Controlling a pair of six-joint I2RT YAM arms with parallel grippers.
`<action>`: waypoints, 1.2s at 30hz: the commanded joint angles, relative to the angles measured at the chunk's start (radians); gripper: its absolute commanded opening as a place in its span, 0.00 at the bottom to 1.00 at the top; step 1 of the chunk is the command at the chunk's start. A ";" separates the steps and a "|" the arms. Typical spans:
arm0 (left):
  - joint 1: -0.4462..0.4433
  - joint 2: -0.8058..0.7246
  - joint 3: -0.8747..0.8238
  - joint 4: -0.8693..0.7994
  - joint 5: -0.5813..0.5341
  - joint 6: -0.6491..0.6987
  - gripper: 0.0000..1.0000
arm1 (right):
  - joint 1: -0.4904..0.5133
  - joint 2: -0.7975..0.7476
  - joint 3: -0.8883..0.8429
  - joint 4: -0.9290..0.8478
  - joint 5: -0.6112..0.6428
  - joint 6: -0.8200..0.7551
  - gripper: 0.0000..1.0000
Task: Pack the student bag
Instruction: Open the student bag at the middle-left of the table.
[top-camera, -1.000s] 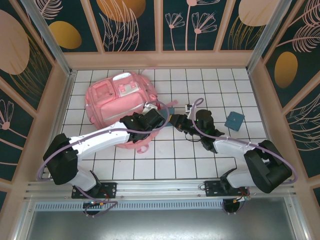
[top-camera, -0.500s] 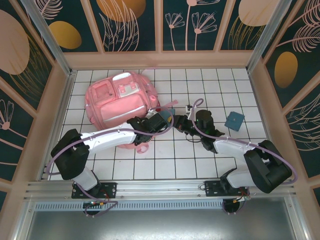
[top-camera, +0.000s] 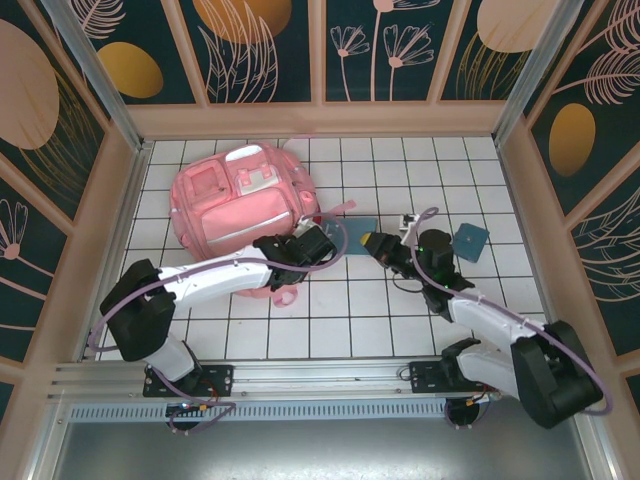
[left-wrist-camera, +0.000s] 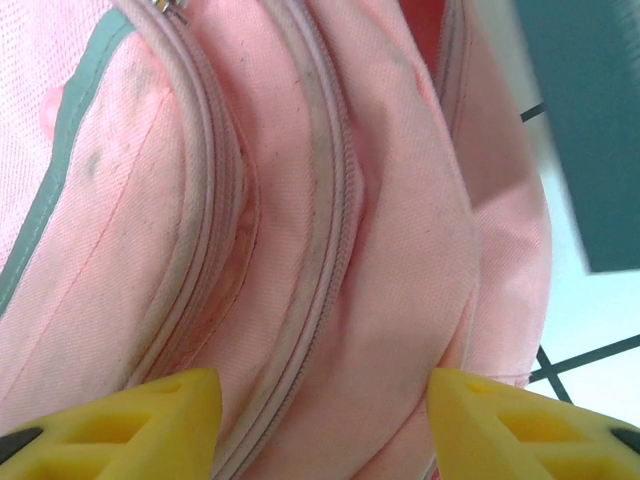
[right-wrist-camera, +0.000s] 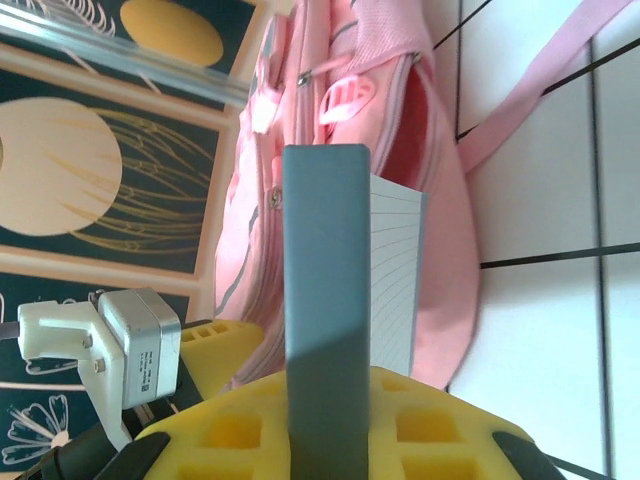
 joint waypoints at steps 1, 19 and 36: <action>-0.023 0.058 0.042 0.012 -0.032 -0.017 0.57 | -0.043 -0.082 -0.036 -0.022 -0.021 -0.024 0.03; -0.035 0.069 0.144 -0.123 -0.426 -0.146 0.00 | -0.033 -0.077 -0.052 0.079 -0.071 0.034 0.03; -0.033 -0.116 0.267 -0.077 -0.500 -0.042 0.00 | 0.215 0.433 0.325 0.327 -0.081 0.111 0.02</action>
